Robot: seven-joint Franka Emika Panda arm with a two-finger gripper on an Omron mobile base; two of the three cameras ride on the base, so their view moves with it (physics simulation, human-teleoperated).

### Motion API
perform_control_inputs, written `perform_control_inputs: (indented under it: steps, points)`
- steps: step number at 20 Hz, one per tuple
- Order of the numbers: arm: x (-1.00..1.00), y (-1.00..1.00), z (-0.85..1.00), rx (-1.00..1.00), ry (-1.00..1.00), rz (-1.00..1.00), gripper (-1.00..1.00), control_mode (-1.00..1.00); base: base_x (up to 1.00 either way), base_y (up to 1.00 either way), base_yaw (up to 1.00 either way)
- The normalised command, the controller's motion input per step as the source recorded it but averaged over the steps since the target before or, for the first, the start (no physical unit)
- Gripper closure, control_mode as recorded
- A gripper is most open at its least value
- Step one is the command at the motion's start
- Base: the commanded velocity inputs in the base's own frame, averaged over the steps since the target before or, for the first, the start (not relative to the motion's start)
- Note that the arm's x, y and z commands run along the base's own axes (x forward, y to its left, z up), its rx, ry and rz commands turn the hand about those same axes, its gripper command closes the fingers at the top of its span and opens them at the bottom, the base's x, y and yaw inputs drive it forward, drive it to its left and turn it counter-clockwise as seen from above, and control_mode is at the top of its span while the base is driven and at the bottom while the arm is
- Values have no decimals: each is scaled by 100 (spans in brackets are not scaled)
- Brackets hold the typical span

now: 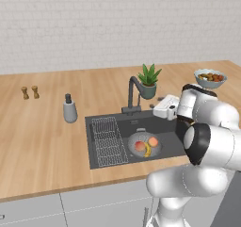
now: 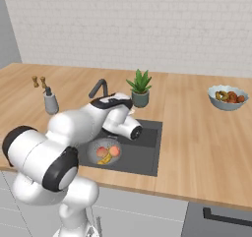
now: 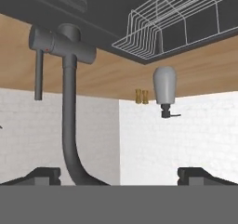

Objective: Put the colander in the sink, put the peach, banana, peach in the colander, and turn on the sink faucet and pour water over the colander.

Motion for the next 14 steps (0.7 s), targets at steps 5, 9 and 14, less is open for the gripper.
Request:
perform_control_inputs:
  steps: [5, 9, 14]
  points:
    - [37, 2, -31, -4, 0, 0, -100, -100, 0, 0, 0]
    - [40, 0, -7, -2, 0, 0, -100, -100, 0, 0, 0]
    - [38, 0, -1, 0, 0, 0, -100, -100, 0, 0, 0]
